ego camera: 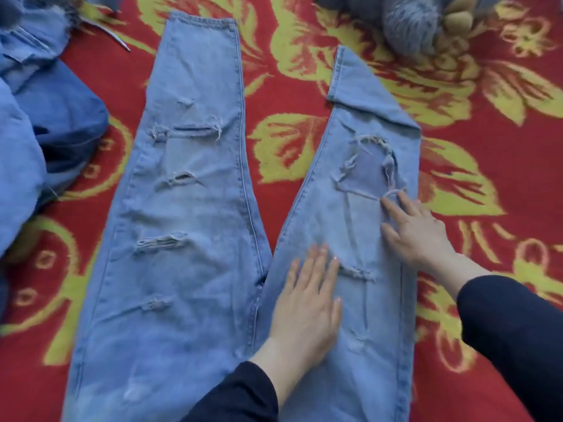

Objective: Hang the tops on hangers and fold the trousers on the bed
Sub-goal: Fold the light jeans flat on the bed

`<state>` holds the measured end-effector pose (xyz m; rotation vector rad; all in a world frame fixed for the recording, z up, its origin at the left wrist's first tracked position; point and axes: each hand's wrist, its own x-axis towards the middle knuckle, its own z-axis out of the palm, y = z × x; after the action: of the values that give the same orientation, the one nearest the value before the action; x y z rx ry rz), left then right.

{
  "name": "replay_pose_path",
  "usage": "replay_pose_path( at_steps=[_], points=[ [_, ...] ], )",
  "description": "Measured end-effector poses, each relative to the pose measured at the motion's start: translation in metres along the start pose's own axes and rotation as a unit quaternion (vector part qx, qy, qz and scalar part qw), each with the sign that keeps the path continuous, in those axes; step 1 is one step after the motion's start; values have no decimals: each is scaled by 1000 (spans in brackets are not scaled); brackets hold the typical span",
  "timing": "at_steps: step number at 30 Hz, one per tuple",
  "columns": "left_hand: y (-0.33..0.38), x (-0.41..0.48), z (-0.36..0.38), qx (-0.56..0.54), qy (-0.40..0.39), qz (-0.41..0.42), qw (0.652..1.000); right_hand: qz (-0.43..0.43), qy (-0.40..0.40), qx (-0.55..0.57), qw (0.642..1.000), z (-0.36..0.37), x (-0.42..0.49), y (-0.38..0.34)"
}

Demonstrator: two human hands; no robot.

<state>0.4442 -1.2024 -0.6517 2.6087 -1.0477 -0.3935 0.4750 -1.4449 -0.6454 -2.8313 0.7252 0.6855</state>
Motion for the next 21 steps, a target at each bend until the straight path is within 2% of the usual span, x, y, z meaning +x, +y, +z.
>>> replay_pose_path(
  at_steps=[3,5,7,10,13,15,17,18,19,21],
  points=[
    [60,-23,36,-18,-88,-2,996,40,-8,82,996,4,-9,32],
    [88,-27,53,-65,-130,-49,988,31,0,83,996,6,-10,39],
    [107,-23,66,-74,-137,-98,983,10,33,129,991,8,-8,35],
    [121,-17,68,-29,-149,-137,979,-2,87,285,955,8,-5,22],
    [118,-18,59,-5,-145,-118,982,71,84,412,905,1,-4,10],
    [108,-22,52,-32,-144,-91,985,105,80,434,891,-8,-1,5],
    [92,-26,38,-128,-151,-80,977,115,70,452,882,-21,0,-4],
    [85,-27,27,-220,-157,-96,958,111,62,458,880,-27,1,-10],
    [78,-28,14,-320,-159,-128,925,105,54,462,879,-34,1,-17],
    [63,-30,-14,-477,-159,-218,836,89,46,478,873,-48,-2,-38]
  ],
)
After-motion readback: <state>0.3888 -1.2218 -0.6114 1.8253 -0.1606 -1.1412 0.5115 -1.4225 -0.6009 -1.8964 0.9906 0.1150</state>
